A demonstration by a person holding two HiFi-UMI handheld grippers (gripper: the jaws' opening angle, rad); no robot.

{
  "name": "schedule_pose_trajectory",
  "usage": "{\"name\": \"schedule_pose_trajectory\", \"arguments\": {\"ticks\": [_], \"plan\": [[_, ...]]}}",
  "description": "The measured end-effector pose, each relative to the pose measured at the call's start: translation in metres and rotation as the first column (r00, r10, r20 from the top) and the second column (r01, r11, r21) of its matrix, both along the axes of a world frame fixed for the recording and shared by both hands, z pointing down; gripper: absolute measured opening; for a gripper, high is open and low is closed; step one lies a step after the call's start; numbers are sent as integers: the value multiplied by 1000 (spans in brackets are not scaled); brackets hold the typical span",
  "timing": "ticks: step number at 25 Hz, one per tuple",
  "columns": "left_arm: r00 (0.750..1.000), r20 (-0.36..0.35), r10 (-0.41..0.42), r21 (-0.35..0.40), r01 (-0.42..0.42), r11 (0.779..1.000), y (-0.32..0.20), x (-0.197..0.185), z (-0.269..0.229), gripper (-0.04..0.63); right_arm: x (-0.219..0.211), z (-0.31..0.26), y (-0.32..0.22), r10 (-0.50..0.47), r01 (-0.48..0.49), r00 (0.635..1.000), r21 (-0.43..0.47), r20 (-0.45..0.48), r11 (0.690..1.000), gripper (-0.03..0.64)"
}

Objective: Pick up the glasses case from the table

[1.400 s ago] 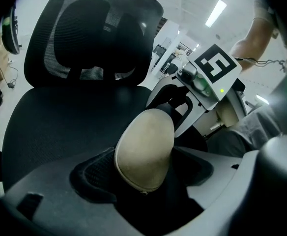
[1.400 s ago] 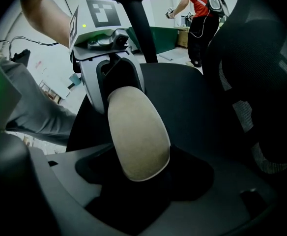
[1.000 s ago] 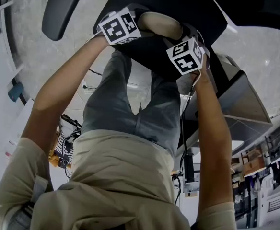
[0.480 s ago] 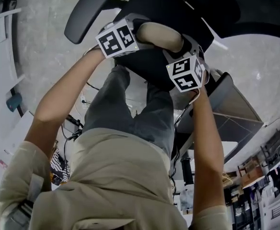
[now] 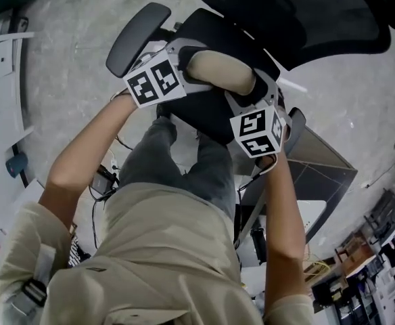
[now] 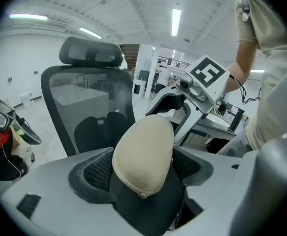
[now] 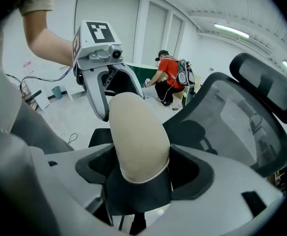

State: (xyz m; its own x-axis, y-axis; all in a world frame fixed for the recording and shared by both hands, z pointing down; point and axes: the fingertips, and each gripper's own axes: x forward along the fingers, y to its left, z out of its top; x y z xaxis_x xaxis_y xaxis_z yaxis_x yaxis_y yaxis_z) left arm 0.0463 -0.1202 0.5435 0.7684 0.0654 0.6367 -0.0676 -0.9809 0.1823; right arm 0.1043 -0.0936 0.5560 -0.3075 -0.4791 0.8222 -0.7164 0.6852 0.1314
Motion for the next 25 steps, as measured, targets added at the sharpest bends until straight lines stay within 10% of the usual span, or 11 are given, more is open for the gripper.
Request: {"name": "schedule_pose_trajectory", "arguments": {"ticks": [25], "plan": [[954, -276, 117, 384, -2, 923, 46, -3, -300, 385, -3, -299, 44, 84, -28, 990, 439, -109, 898, 330]]}}
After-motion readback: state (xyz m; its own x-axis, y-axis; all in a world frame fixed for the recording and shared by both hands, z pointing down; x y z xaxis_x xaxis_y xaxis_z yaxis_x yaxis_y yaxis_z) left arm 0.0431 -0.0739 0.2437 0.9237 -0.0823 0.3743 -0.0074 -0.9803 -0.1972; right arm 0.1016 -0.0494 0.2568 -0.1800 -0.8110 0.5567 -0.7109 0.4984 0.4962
